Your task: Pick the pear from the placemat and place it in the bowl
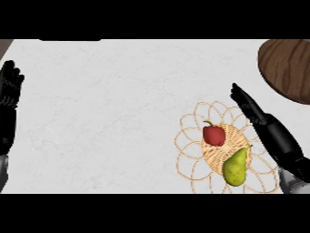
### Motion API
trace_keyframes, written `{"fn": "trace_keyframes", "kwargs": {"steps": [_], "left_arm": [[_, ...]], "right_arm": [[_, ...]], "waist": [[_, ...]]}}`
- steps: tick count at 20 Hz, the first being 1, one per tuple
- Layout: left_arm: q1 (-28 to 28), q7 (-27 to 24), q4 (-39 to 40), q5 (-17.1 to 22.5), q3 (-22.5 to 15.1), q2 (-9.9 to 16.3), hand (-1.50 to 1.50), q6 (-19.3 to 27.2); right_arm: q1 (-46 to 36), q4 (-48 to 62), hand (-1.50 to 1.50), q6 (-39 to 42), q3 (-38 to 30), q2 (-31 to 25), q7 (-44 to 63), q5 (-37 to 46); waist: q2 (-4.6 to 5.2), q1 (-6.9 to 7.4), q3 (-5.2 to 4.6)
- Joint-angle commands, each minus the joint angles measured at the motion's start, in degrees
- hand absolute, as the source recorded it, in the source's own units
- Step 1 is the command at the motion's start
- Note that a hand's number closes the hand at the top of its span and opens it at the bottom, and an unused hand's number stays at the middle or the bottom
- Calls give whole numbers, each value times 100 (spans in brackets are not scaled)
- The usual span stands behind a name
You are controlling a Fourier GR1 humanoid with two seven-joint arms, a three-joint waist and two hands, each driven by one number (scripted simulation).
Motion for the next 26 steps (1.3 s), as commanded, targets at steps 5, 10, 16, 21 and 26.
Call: {"fn": "trace_keyframes", "kwargs": {"steps": [5,10,16,21,26], "left_arm": [[295,400,20,793,-569,-750,0,-553],[530,456,-16,1149,-744,-1106,0,-686],[232,515,28,1344,-1106,-1352,0,-1147],[286,509,-61,1310,-1227,-1327,0,-1253],[223,478,35,1345,-1245,-1352,0,-1374]], "right_arm": [[885,-66,150,-2529,-1050,232,971,1144],[1663,208,-150,-4390,-1946,647,1467,1813],[2547,-235,-150,-5446,-384,1477,1885,4180],[3146,-12,-150,-5051,-759,1335,3352,5363],[3338,-327,-150,-4246,-597,1906,4786,6197]], "waist": [[-194,-898,-73],[-213,-1246,-81],[-86,-421,-74],[-10,-254,-123],[35,-60,-117]]}}
